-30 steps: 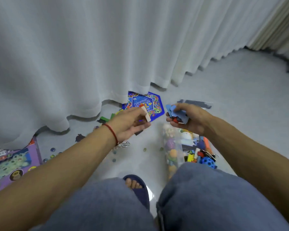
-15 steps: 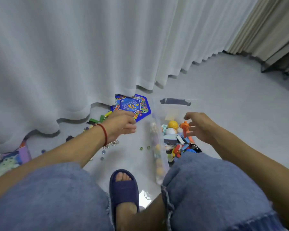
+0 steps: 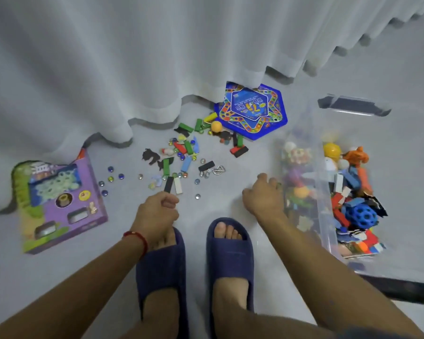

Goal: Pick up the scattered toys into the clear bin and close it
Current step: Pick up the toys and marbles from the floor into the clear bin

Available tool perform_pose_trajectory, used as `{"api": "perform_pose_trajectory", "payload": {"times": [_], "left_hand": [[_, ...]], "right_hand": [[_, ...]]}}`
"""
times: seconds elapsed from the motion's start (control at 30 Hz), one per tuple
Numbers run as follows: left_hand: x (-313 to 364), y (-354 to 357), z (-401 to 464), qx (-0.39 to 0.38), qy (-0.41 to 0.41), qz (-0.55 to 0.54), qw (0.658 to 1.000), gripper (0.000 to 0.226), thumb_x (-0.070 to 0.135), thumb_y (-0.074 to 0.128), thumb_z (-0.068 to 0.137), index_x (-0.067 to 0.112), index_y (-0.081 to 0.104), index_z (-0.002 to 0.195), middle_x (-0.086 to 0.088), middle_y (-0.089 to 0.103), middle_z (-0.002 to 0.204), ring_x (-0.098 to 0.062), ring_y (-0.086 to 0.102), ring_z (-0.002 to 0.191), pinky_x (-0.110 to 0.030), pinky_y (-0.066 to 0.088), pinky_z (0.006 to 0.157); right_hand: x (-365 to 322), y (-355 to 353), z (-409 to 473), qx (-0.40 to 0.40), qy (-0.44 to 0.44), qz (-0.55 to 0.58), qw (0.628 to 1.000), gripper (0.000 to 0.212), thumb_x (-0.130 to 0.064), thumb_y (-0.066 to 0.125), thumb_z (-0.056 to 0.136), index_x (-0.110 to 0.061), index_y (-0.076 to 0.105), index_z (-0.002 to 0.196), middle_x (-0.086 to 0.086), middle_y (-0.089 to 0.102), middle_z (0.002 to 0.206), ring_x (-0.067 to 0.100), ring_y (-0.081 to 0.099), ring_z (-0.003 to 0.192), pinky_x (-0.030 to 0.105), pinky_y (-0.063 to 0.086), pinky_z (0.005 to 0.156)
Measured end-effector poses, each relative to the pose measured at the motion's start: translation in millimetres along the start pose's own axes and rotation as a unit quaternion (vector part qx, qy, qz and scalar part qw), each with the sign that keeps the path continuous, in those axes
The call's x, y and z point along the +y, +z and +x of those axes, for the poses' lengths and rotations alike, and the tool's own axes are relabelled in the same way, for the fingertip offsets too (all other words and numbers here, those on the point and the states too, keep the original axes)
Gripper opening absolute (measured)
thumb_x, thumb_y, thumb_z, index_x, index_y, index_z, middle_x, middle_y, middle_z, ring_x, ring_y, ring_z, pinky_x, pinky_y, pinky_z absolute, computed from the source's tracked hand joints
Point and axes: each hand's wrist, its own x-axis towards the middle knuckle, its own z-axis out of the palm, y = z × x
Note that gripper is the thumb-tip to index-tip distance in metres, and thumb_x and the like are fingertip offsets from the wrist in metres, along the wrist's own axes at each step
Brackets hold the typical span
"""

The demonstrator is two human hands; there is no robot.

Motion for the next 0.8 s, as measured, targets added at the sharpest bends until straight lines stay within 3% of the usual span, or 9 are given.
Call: {"api": "perform_pose_trajectory", "payload": {"times": [0.07,0.17,0.33,0.47,0.63,0.7,0.73,0.77,0.8], "left_hand": [[-15,14,8,0.023,0.024,0.04,0.999,0.024,0.006,0.061,0.084,0.019,0.066,0.104,-0.001,0.066,0.102,-0.013,0.061,0.09,-0.018,0.048,0.077],[-26,32,22,0.034,0.082,0.087,0.992,0.026,0.011,0.07,0.079,0.017,0.065,0.103,-0.002,0.064,0.102,-0.013,0.059,0.083,-0.024,0.051,0.078],[-31,54,48,0.022,0.161,0.141,0.977,0.038,0.022,0.075,0.079,0.018,0.06,0.114,0.002,0.053,0.106,-0.008,0.05,0.08,-0.02,0.045,0.078],[-20,72,62,0.021,0.216,0.174,0.961,0.044,0.02,0.072,0.085,0.012,0.053,0.124,-0.006,0.051,0.113,-0.017,0.052,0.09,-0.026,0.044,0.083],[-8,79,84,-0.014,0.209,0.284,0.936,0.012,0.009,0.06,0.093,0.009,0.061,0.105,-0.008,0.055,0.107,-0.02,0.059,0.09,-0.017,0.039,0.075],[-3,75,80,0.005,0.149,0.189,0.971,0.008,0.014,0.059,0.092,0.01,0.066,0.093,-0.006,0.062,0.094,-0.015,0.061,0.078,-0.02,0.047,0.071],[1,73,73,0.028,0.082,0.056,0.995,0.011,0.015,0.059,0.091,0.009,0.067,0.089,-0.006,0.065,0.086,-0.014,0.063,0.07,-0.025,0.054,0.068],[4,71,65,0.024,-0.011,-0.114,0.993,0.014,0.015,0.057,0.092,0.006,0.068,0.089,-0.009,0.066,0.083,-0.016,0.064,0.065,-0.03,0.058,0.064],[8,68,56,-0.024,-0.1,-0.288,0.952,0.018,0.013,0.054,0.093,0.003,0.068,0.095,-0.012,0.066,0.087,-0.019,0.066,0.067,-0.033,0.06,0.063]], "right_hand": [[19,24,19,0.074,0.01,-0.07,0.995,0.049,-0.025,0.052,0.093,-0.015,0.038,0.139,0.019,0.033,0.149,0.043,0.036,0.133,0.053,0.039,0.102],[36,48,50,0.122,0.018,-0.128,0.984,0.059,-0.016,0.052,0.09,-0.008,0.031,0.145,0.029,0.027,0.152,0.051,0.036,0.131,0.059,0.046,0.096],[57,66,73,0.199,-0.056,-0.147,0.967,0.026,0.005,0.044,0.082,0.008,0.052,0.108,0.036,0.054,0.112,0.048,0.052,0.101,0.055,0.041,0.09],[71,68,74,0.194,-0.112,-0.045,0.974,0.036,0.014,0.053,0.077,0.001,0.06,0.109,0.023,0.055,0.112,0.041,0.054,0.1,0.052,0.048,0.089],[33,65,51,0.137,-0.115,0.144,0.973,0.017,-0.007,0.06,0.092,-0.015,0.071,0.103,0.005,0.065,0.102,0.02,0.062,0.092,0.022,0.044,0.084],[4,59,30,0.069,-0.113,0.241,0.962,0.014,-0.017,0.062,0.094,-0.022,0.07,0.104,-0.003,0.069,0.094,0.014,0.066,0.084,0.023,0.052,0.077],[-9,56,18,0.03,-0.114,0.288,0.95,0.012,-0.019,0.064,0.094,-0.024,0.07,0.104,-0.005,0.07,0.09,0.014,0.067,0.079,0.022,0.055,0.072],[-22,52,6,-0.002,-0.125,0.32,0.939,0.011,-0.019,0.066,0.094,-0.024,0.07,0.102,-0.006,0.071,0.088,0.013,0.068,0.075,0.021,0.056,0.068],[-32,49,-7,-0.025,-0.153,0.332,0.93,0.01,-0.019,0.068,0.093,-0.024,0.071,0.101,-0.007,0.071,0.087,0.013,0.068,0.075,0.021,0.056,0.068]]}}
